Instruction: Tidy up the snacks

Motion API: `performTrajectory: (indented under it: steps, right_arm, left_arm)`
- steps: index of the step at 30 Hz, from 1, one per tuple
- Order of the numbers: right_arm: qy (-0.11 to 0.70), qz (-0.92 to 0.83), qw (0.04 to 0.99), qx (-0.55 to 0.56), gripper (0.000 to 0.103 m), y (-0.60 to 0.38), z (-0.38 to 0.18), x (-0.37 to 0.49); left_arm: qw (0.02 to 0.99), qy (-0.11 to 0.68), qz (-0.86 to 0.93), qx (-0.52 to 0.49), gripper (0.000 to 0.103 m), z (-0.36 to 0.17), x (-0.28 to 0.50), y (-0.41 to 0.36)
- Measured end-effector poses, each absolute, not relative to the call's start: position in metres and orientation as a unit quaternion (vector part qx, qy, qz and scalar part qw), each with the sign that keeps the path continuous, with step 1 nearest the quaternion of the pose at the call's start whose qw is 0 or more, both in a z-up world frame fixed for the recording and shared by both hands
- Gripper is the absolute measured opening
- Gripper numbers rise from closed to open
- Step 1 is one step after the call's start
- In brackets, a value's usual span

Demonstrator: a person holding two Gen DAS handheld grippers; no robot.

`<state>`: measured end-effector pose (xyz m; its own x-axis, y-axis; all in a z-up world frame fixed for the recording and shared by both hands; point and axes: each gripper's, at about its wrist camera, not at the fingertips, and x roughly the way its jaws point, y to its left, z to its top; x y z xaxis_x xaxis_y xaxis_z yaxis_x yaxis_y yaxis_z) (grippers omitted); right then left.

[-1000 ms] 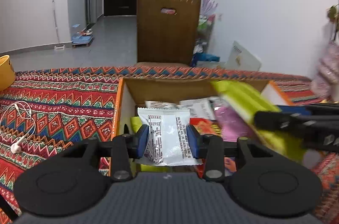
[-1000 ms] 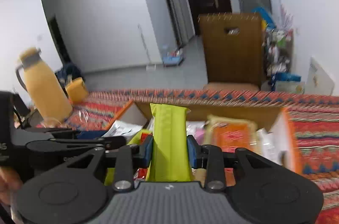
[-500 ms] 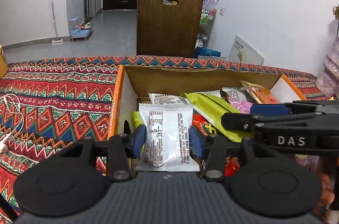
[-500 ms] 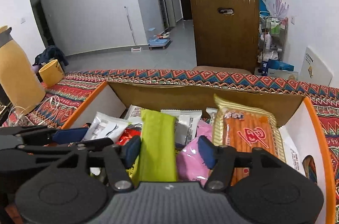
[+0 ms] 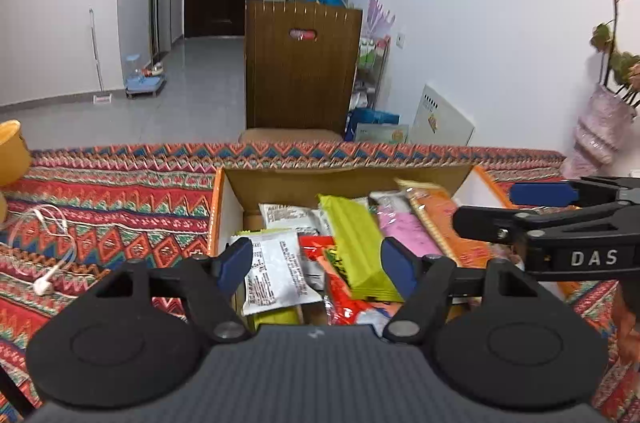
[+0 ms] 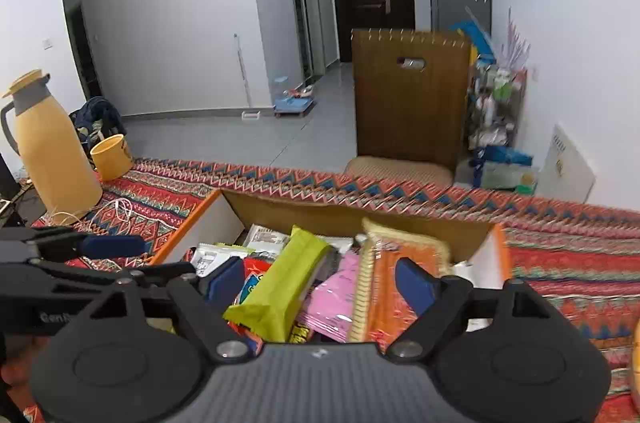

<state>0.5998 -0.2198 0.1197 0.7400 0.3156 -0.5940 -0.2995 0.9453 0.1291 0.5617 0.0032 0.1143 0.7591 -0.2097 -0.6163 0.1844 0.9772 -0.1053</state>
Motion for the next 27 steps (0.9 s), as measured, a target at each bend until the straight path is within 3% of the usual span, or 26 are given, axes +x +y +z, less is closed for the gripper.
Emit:
performTrajectory:
  steps: [12, 15, 18, 27]
  right_arm:
    - [0.261, 0.157, 0.953, -0.007, 0.091, -0.264, 0.195, 0.474]
    - [0.249, 0.162, 0.955, -0.013, 0.099, -0.271, 0.206, 0.436]
    - [0.233, 0.167, 0.958, -0.019, 0.099, -0.278, 0.213, 0.396]
    - [0.197, 0.187, 0.962, -0.026, 0.102, -0.286, 0.207, 0.276]
  left_arm:
    - [0.954, 0.273, -0.124, -0.016, 0.085, 0.186, 0.432, -0.006]
    - [0.959, 0.254, -0.126, -0.014, 0.09, 0.193, 0.395, -0.005]
    - [0.962, 0.236, -0.135, -0.008, 0.096, 0.197, 0.354, -0.005]
    - [0.971, 0.191, -0.141, -0.002, 0.1, 0.187, 0.24, 0.0]
